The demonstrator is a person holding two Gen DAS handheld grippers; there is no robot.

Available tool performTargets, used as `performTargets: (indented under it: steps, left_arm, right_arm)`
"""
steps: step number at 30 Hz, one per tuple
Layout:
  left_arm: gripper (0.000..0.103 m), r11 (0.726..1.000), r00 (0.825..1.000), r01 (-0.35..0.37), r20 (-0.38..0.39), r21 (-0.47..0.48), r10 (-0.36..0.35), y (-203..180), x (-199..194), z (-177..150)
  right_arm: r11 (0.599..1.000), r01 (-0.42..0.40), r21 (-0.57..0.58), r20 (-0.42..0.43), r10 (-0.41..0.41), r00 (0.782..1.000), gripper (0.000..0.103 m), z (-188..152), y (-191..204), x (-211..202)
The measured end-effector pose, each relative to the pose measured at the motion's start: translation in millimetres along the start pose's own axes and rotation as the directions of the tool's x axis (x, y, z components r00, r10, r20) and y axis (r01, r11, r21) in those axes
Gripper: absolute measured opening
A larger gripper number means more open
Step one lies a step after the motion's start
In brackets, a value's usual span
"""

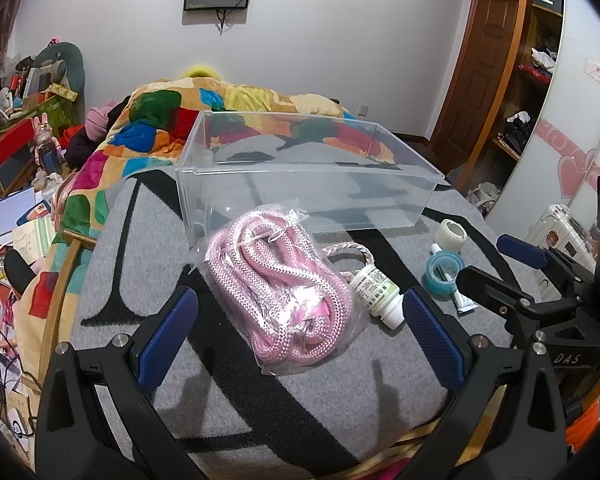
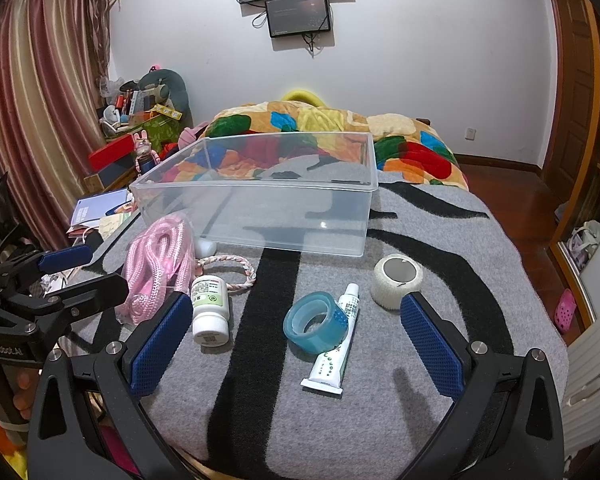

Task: Organize objects
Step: 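Carry the bagged pink rope with the left gripper while the right carries white tape into box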

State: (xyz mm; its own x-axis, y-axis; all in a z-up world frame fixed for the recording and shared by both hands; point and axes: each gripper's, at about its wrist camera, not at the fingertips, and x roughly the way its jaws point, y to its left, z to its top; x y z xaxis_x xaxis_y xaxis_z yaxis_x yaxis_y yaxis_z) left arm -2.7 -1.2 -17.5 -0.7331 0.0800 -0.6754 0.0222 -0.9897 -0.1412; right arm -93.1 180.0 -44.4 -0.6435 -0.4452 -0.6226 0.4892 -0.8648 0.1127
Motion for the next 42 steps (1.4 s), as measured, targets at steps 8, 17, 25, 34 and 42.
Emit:
performTargets:
  steps: [8, 17, 25, 34, 42]
  left_arm:
    - [0.103, 0.999, 0.997, -0.021, -0.071, -0.028, 0.019, 10, 22, 12]
    - [0.103, 0.996, 0.982, -0.042, -0.185, -0.081, 0.027, 20, 69, 23]
    - [0.103, 0.998, 0.978, -0.046, -0.205, -0.039, 0.037, 24, 74, 12]
    - [0.103, 0.998, 0.978, -0.054, -0.204, -0.015, 0.050, 40, 63, 3]
    - [0.062, 0.994, 0.985, -0.088, -0.140, 0.068, 0.097, 22, 68, 3]
  right_arm:
    - [0.999, 0.048, 0.019, 0.001, -0.048, 0.999, 0.103, 3, -14, 4]
    - [0.987, 0.128, 0.094, -0.027, -0.126, 0.992, 0.103, 9, -60, 21]
    - [0.987, 0.119, 0.111, -0.096, -0.109, 0.989, 0.080, 12, -79, 50]
    - [0.988, 0.095, 0.118, -0.125, -0.080, 0.989, 0.048, 10, -82, 63]
    - [0.991, 0.083, 0.106, -0.108, -0.072, 0.992, 0.036, 12, -74, 58]
